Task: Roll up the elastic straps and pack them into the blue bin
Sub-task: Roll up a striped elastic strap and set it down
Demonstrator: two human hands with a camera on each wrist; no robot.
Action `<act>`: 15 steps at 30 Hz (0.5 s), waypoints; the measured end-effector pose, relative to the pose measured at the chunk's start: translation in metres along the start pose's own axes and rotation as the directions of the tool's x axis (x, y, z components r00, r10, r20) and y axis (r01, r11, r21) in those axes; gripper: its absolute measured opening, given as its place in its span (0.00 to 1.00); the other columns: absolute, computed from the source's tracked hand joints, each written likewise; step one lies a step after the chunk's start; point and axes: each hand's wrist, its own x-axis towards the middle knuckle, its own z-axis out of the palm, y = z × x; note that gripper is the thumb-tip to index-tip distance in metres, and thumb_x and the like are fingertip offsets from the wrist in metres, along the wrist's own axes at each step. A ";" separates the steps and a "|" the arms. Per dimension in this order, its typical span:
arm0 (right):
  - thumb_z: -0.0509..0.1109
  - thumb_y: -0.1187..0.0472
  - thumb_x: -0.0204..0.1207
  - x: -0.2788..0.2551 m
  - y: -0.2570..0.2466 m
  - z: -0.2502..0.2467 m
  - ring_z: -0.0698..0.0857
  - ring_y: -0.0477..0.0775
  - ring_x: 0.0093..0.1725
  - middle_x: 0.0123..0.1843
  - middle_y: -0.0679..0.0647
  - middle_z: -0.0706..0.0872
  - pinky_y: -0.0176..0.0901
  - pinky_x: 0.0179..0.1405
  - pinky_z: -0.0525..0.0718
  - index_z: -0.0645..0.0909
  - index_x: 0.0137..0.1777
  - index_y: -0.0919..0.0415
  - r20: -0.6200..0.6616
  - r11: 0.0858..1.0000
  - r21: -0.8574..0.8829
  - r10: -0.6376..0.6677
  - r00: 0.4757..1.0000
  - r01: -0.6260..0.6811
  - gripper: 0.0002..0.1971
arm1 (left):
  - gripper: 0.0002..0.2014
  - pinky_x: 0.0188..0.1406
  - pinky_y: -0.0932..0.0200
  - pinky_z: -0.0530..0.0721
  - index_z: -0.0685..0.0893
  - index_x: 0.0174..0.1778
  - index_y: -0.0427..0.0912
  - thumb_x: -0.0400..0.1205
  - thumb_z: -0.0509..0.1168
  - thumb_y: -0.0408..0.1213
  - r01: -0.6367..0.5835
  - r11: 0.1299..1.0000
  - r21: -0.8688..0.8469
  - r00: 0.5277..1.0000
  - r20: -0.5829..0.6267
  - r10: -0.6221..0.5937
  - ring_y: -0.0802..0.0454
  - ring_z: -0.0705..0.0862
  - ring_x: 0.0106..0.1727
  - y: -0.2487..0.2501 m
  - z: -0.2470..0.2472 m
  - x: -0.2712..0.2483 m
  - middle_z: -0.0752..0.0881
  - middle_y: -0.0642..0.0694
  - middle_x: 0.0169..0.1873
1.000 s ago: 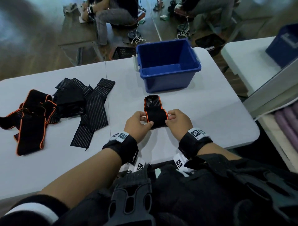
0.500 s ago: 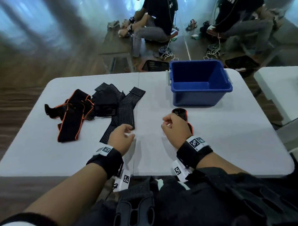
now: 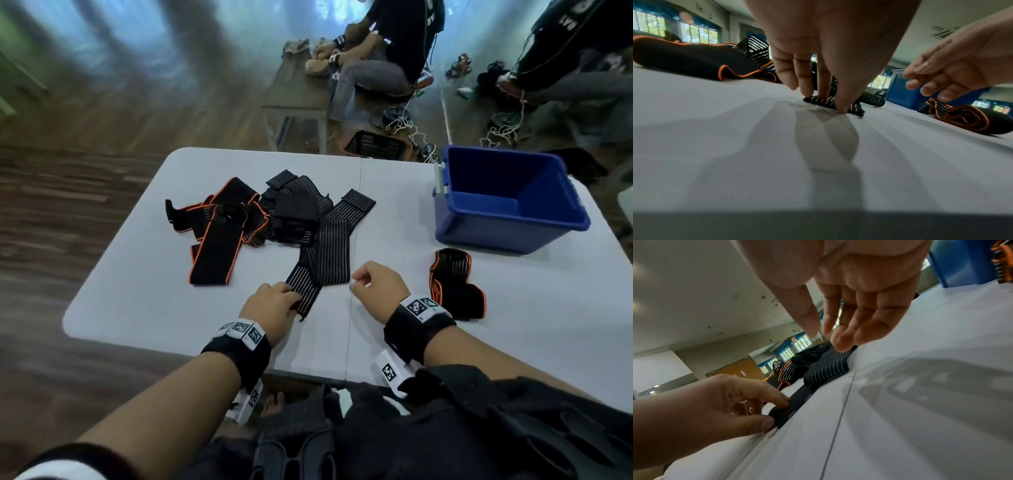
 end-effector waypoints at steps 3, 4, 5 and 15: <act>0.69 0.59 0.77 0.014 -0.013 0.004 0.82 0.48 0.47 0.45 0.45 0.84 0.33 0.38 0.72 0.80 0.48 0.48 0.000 0.998 -0.046 0.032 0.999 -0.032 0.04 | 0.14 0.56 0.47 0.82 0.87 0.63 0.52 0.86 0.61 0.45 -0.041 0.999 0.028 0.999 -0.014 0.041 0.43 0.78 0.59 -0.011 -0.002 -0.004 0.82 0.48 0.61; 0.69 0.59 0.77 0.018 -0.017 0.006 0.82 0.48 0.47 0.44 0.44 0.84 0.33 0.37 0.72 0.80 0.49 0.49 -0.004 0.998 -0.052 0.047 0.999 -0.047 0.04 | 0.13 0.55 0.48 0.82 0.87 0.62 0.52 0.87 0.60 0.45 -0.048 0.999 0.021 0.999 -0.017 0.048 0.43 0.78 0.58 -0.014 -0.002 -0.006 0.82 0.48 0.59; 0.69 0.59 0.78 0.023 -0.021 0.007 0.82 0.48 0.46 0.43 0.44 0.83 0.33 0.37 0.72 0.80 0.50 0.50 -0.007 0.996 -0.056 0.064 0.998 -0.065 0.04 | 0.13 0.55 0.48 0.81 0.88 0.61 0.51 0.87 0.60 0.46 -0.054 0.999 0.006 0.998 -0.020 0.054 0.44 0.78 0.57 -0.018 -0.002 -0.007 0.82 0.48 0.58; 0.74 0.51 0.77 0.071 -0.047 0.025 0.79 0.51 0.47 0.50 0.49 0.79 0.40 0.47 0.74 0.77 0.63 0.54 -0.009 0.973 -0.059 0.224 0.975 -0.224 0.17 | 0.12 0.47 0.54 0.75 0.85 0.60 0.50 0.89 0.57 0.43 -0.079 0.950 -0.303 0.997 -0.039 0.071 0.47 0.80 0.53 -0.041 -0.008 -0.012 0.89 0.48 0.46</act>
